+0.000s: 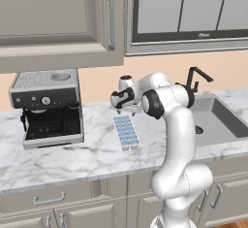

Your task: The ice cube tray has been filled with water. Take the tray and place it in the freezer to make ice. Close the freezer door after placing the tray.

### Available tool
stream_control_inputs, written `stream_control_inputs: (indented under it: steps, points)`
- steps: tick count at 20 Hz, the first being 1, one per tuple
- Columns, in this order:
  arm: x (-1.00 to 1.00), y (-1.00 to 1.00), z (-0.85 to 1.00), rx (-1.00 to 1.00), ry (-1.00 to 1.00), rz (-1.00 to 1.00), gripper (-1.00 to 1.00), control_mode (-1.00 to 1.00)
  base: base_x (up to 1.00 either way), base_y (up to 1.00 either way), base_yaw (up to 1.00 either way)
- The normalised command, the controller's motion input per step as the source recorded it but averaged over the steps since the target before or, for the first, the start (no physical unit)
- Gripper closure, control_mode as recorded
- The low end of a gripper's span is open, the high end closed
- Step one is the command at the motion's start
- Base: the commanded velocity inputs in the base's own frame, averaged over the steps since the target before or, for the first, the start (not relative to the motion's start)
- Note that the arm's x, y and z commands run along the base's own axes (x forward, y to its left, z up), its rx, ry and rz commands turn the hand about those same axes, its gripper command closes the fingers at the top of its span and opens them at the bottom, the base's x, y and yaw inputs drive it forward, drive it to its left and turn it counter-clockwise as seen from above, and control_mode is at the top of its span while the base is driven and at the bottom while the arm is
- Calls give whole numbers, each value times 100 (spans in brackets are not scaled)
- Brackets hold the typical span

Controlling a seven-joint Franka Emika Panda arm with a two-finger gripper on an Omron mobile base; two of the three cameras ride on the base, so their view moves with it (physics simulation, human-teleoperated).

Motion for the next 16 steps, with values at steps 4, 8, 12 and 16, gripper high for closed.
stream_control_inputs:
  steps: [4,8,12,16]
  points:
    - [-83,20,-61,0,0,0,-100,-100,0,0,0]
    - [-100,23,-59,0,0,0,-100,-100,0,0,0]
    - [-100,18,-56,0,0,0,-100,-100,0,0,0]
    - [-100,14,-51,0,0,0,-100,-100,0,0,0]
